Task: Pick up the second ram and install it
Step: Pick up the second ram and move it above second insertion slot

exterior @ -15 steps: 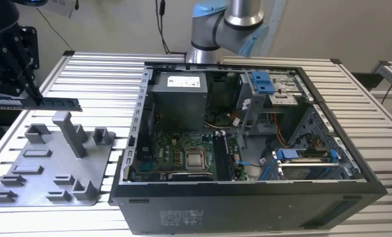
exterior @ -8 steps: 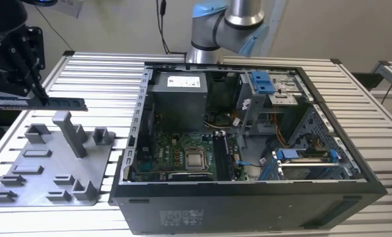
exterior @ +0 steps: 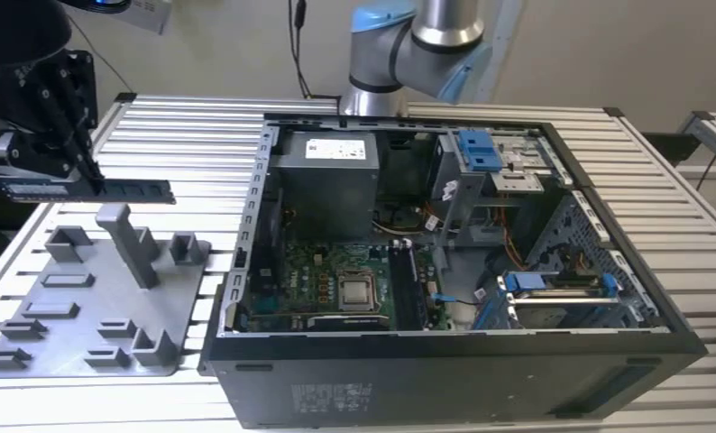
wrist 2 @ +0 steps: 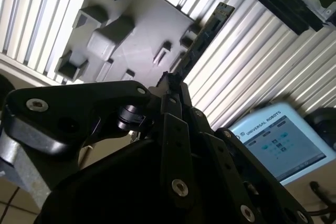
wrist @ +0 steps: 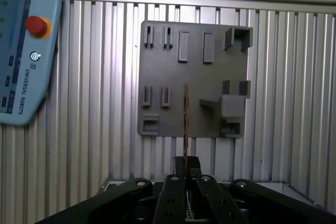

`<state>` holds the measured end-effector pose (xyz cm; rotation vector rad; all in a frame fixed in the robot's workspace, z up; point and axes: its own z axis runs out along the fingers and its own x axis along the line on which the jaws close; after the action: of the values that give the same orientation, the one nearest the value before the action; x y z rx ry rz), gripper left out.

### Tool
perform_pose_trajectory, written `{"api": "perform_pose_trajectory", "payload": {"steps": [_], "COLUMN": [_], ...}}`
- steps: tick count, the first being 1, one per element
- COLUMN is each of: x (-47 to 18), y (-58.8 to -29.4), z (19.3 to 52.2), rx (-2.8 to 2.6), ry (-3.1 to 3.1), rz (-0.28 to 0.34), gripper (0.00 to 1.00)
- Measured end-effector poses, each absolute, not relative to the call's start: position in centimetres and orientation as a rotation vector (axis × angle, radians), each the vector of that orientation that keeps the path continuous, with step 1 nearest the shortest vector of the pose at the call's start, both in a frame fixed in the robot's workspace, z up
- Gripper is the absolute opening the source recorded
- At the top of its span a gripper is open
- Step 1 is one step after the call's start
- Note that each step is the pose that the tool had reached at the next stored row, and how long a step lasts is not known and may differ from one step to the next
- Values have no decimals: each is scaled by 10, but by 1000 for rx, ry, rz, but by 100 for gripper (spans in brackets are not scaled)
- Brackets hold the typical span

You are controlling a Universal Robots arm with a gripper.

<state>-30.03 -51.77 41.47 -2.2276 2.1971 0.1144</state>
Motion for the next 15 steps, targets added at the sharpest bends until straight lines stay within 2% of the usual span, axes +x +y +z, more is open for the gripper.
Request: {"api": "perform_pose_trajectory", "payload": {"steps": [15], "x": [-273], "y": [-520], "z": [414], "rx": [-2241], "ry": [2184], "rz": [115], "gripper": [14]}}
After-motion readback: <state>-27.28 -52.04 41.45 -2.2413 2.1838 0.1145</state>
